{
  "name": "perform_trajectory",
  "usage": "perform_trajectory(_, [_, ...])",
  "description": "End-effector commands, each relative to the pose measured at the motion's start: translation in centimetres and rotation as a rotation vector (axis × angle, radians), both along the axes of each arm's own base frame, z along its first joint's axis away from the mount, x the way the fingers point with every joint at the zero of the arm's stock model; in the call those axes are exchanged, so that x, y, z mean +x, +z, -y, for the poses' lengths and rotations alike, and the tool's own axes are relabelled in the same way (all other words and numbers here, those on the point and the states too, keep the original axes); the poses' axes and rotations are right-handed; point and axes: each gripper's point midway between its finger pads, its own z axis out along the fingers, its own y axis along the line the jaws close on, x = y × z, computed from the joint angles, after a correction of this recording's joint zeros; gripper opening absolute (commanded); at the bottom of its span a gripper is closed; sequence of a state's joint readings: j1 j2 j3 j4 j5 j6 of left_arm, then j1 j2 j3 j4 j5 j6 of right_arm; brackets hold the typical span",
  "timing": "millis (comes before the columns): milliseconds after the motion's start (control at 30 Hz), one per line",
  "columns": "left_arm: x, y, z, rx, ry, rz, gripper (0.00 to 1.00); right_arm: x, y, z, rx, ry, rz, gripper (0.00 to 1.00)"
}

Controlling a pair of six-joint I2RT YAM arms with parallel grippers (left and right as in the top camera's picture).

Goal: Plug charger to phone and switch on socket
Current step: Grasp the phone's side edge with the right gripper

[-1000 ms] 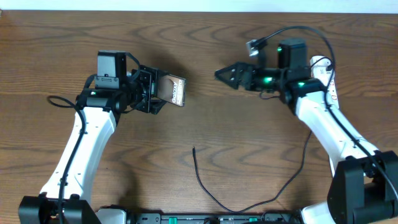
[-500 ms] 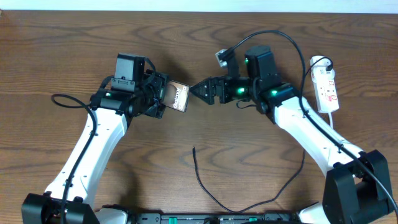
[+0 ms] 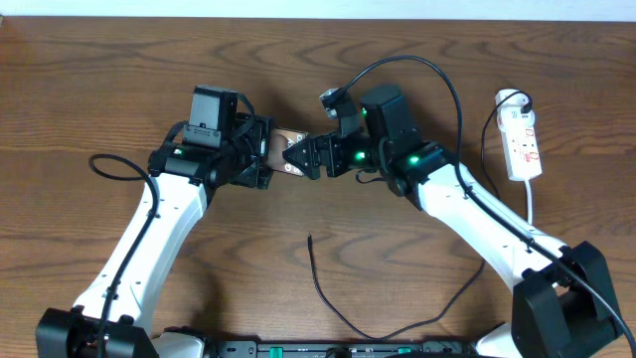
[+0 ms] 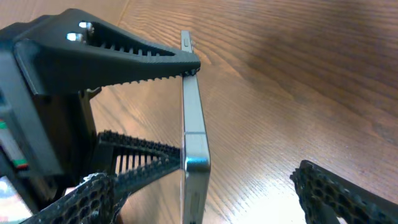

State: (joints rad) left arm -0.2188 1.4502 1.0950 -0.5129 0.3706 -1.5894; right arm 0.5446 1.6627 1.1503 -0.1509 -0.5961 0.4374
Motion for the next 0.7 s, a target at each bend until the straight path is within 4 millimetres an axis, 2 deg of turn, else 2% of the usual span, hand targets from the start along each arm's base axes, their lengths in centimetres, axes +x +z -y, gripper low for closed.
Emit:
perform_trajectory(0, [0.07,1.73,1.16,-0.079,-0.013,0.017,0.07,0.84,-0.12,-0.26,-0.024,-0.071,-0.001,0.91])
perform_trajectory(267, [-0.17,2.05,1.85,-0.137,-0.003,-0.008,0.08,1.04,-0.34,-0.41,-0.037,-0.119,-0.012,0.91])
perform_trajectory(533, [-0.17,2.05,1.87,-0.143,0.006,-0.014,0.07,1.57,0.07,-0.53,-0.006,-0.179,-0.046,0.84])
perform_trajectory(667, [-0.16,2.05,1.88,-0.143,0.006,-0.014,0.07,0.93,0.04,-1.23,-0.008,-0.161,-0.044,0.82])
